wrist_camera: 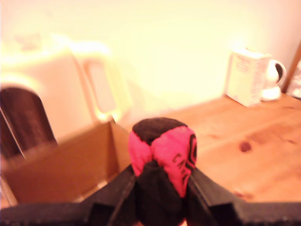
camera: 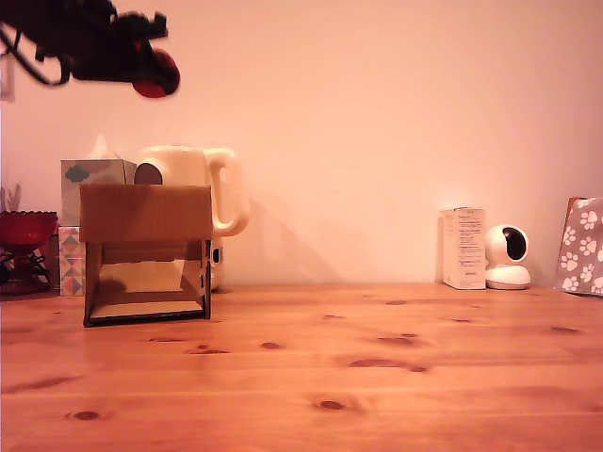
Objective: Drop the footbag into the cardboard dice tower
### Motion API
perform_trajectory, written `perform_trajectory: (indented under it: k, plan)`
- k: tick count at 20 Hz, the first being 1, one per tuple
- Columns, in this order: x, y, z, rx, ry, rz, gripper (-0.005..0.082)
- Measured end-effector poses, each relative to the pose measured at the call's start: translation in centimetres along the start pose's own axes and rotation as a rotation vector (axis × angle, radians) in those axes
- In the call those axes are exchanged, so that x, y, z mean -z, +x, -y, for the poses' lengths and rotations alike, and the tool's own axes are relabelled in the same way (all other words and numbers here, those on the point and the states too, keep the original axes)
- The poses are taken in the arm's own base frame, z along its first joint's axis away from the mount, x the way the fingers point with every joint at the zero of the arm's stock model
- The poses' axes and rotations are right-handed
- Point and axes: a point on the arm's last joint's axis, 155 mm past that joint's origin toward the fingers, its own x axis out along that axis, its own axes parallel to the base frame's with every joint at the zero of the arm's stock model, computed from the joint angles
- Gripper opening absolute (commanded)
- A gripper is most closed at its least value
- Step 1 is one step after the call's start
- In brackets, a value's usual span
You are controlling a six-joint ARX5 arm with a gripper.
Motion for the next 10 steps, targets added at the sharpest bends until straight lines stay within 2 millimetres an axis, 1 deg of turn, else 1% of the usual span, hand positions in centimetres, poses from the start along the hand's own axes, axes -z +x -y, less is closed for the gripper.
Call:
perform_trajectory:
  k: [1, 2, 4, 6, 7, 8, 10]
  plan:
    - [0.3, 0.9, -0.8, -0.010, -0.006, -0.024, 0.0173]
    - [0.9, 1.8, -1.3, -0.014, -0.013, -0.055, 0.0173]
    - [3.4, 3.5, -2.6, -0.025, -0.022, -0.136, 0.0173]
    - [5.9, 5.1, -3.4, -0.030, -0.031, -0.210, 0.0173]
    - [6.6, 5.7, -3.6, -0.030, -0.037, -0.235, 0.0173]
    - [7.0, 6.2, -3.9, -0.032, -0.040, -0.249, 0.0173]
    - [7.0, 6.8, -4.1, -0.031, -0.041, -0.258, 0.0173]
